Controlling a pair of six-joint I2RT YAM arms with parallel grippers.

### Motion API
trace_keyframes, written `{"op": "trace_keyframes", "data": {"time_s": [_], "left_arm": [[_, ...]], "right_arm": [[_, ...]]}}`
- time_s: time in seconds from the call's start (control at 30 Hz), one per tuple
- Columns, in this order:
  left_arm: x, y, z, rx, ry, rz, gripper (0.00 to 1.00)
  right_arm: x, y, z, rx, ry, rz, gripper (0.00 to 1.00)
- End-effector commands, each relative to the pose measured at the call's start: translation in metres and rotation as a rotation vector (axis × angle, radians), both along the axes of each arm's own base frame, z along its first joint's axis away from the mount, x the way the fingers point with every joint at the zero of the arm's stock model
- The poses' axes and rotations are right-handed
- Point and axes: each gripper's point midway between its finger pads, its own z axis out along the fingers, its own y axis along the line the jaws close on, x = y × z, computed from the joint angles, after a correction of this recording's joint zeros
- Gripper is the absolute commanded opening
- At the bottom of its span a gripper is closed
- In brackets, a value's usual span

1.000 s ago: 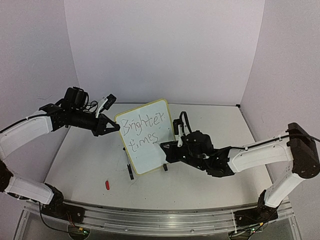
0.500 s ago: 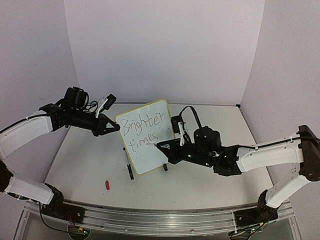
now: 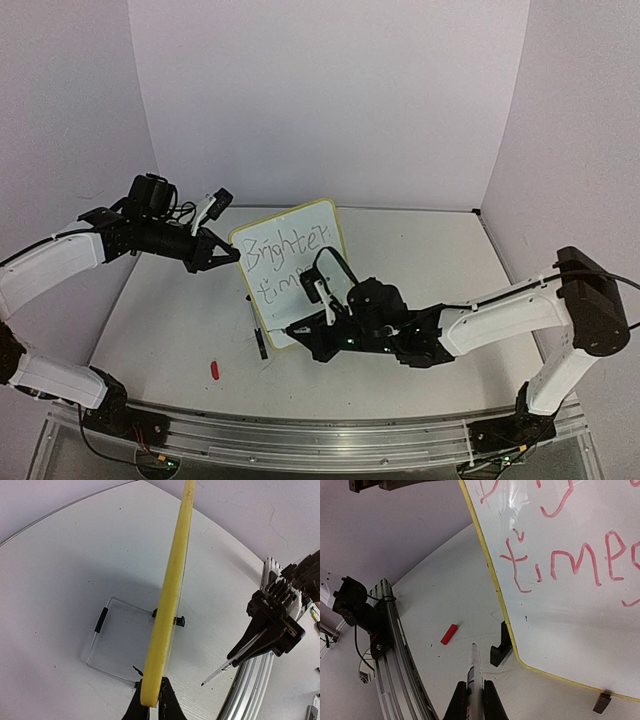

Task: Write a sentence on the whiteboard
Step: Write on the whiteboard at the center of the board.

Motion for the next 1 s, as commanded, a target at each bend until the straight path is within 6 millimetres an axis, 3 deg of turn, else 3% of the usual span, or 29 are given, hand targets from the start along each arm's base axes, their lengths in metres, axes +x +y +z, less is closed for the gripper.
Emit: {"op": "trace_keyframes", "data": {"time_s": [0.0,0.17,0.5,0.97], "left_arm": [[0.0,0.014,-0.024,0.109,0.005,0.037,0.0],[0.0,0.013,-0.024,0.107,0.003,0.036,0.0],[0.0,0.013,-0.024,0.106,0.004,0.034,0.0],[0.0,0.013,-0.024,0.106,0.004,0.033,0.0]], "right_arm": [[0.019,0.007,0.006,0.011,-0.041,-0.087,0.0],[0.034,0.001,-0.005,-0.013,-0.051,-0.181,0.0],[0.043,0.004,-0.018,-0.038,-0.058,-0.224,0.0],[0.045,0.011,-0.023,-0.053,-0.074,-0.211,0.0]]}}
